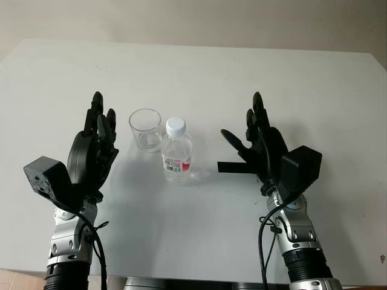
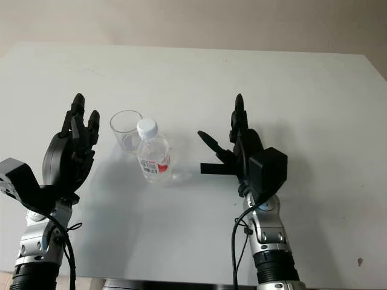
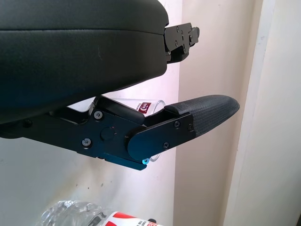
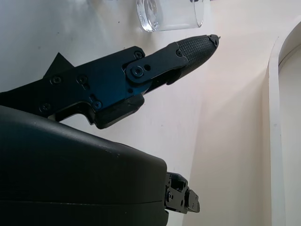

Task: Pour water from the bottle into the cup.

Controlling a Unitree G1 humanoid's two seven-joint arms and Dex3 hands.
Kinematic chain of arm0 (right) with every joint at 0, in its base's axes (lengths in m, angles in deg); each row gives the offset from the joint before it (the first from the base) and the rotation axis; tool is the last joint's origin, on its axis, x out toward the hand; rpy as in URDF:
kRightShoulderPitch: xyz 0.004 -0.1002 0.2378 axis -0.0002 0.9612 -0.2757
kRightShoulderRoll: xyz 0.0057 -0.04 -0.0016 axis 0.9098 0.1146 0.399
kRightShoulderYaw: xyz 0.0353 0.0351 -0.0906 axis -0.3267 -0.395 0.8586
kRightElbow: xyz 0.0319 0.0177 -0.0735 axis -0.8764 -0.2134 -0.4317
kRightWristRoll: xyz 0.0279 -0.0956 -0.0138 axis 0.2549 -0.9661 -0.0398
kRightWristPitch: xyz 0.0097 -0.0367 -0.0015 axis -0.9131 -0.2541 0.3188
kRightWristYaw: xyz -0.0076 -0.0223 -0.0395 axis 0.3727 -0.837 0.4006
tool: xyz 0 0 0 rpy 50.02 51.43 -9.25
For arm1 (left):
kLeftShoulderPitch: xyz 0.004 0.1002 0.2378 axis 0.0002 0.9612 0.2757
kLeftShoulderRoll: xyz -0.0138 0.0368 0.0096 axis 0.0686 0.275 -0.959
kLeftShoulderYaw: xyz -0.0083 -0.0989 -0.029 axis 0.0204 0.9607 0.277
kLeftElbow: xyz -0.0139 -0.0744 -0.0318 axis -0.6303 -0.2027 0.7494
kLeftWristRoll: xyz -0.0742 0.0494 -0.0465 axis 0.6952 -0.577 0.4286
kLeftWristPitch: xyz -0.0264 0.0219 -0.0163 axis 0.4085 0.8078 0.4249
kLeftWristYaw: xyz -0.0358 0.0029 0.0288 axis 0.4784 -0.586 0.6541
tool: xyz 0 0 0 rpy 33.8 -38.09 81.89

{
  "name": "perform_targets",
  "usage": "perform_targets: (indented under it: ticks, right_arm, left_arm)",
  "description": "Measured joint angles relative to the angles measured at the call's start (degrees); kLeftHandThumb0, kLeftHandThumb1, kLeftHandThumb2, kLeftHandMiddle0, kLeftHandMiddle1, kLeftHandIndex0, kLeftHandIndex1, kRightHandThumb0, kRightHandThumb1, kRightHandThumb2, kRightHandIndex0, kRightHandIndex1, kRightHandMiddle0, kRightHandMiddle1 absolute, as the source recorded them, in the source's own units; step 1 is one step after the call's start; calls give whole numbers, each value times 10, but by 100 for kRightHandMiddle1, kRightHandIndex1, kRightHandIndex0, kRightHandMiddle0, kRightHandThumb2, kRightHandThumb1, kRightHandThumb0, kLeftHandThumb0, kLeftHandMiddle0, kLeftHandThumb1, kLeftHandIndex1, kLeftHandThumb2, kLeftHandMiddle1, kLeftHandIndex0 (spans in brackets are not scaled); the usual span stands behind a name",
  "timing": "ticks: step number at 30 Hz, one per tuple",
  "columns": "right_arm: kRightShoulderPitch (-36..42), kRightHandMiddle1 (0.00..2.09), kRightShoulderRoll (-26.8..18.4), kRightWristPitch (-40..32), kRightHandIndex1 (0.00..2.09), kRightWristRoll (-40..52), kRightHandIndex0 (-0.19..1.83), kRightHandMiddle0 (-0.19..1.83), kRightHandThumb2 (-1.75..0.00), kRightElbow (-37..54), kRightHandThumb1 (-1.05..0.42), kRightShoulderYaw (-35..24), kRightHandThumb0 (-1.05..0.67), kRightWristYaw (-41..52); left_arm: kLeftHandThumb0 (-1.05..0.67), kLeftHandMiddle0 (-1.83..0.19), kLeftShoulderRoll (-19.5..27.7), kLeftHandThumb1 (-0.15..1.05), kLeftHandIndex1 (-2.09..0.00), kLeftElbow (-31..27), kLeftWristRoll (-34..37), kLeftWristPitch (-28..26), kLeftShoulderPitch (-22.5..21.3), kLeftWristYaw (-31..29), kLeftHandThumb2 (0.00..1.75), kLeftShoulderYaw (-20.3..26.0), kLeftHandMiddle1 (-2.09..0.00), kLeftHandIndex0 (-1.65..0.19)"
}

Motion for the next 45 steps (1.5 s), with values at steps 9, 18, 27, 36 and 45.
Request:
perform_targets:
  ticks: [9,18,27,36,45]
  right_arm:
    - [3,0,0,0,0,9,-19,-19,-5,-4,-94,-1,-80,12]
    - [38,0,-33,4,0,12,-19,-19,-5,60,-93,20,-90,88]
    - [63,0,-41,-20,0,20,-19,-19,-4,132,-88,73,-93,144]
    - [74,0,-38,-19,0,20,-19,-19,-5,148,-88,104,-97,164]
    - [71,0,-15,-13,0,-6,-19,-19,-6,119,-89,130,-95,138]
  left_arm:
    - [-75,12,0,105,-5,-3,0,-1,6,0,78,-3,-5,18]
    - [-76,13,-5,105,-5,5,-1,0,4,6,79,-9,-5,18]
    - [-76,13,-7,105,-5,6,0,4,4,5,79,-9,-5,18]
    - [-76,12,-8,105,-5,6,0,6,4,6,78,-8,-5,18]
    - [-76,13,-9,105,-5,7,0,6,3,6,78,-9,-5,18]
